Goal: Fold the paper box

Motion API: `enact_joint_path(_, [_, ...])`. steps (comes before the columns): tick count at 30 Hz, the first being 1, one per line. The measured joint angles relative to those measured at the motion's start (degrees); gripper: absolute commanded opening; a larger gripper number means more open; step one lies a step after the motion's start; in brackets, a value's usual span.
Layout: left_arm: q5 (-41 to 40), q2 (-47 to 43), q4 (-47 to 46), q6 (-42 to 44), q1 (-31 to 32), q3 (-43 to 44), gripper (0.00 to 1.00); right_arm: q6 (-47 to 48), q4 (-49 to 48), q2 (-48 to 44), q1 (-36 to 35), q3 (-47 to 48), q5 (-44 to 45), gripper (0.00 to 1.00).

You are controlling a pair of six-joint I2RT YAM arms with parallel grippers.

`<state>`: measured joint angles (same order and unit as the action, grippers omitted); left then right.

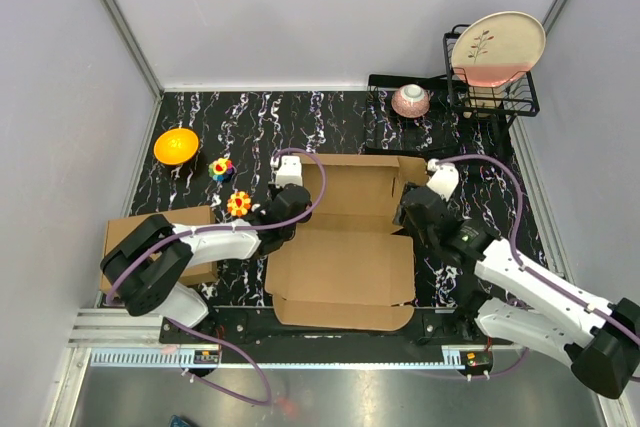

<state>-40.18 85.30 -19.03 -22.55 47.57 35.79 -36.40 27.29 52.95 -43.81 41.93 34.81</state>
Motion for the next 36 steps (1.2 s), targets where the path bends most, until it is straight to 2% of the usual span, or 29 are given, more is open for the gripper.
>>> enact_joint_path(8, [-0.6,-0.1,0.6,-1.7,0.1,0.1,0.0,-7.0,3.0,1.2,0.0,-8.4,-2.8,0.63])
enact_joint_path(20, [-1.0,-0.1,0.7,-1.7,0.5,0.1,0.0,-8.5,-3.8,12.8,0.0,-8.3,-2.9,0.63])
enact_joint_path(25, [-1.4,-0.1,0.8,-1.7,0.7,0.1,0.0,-8.3,-5.7,18.5,0.0,-8.0,-2.3,0.59])
enact_joint_path(36, [-2.1,-0.1,1.0,-1.7,1.3,0.1,0.0,-6.6,-13.3,20.6,0.0,-8.0,0.5,0.52])
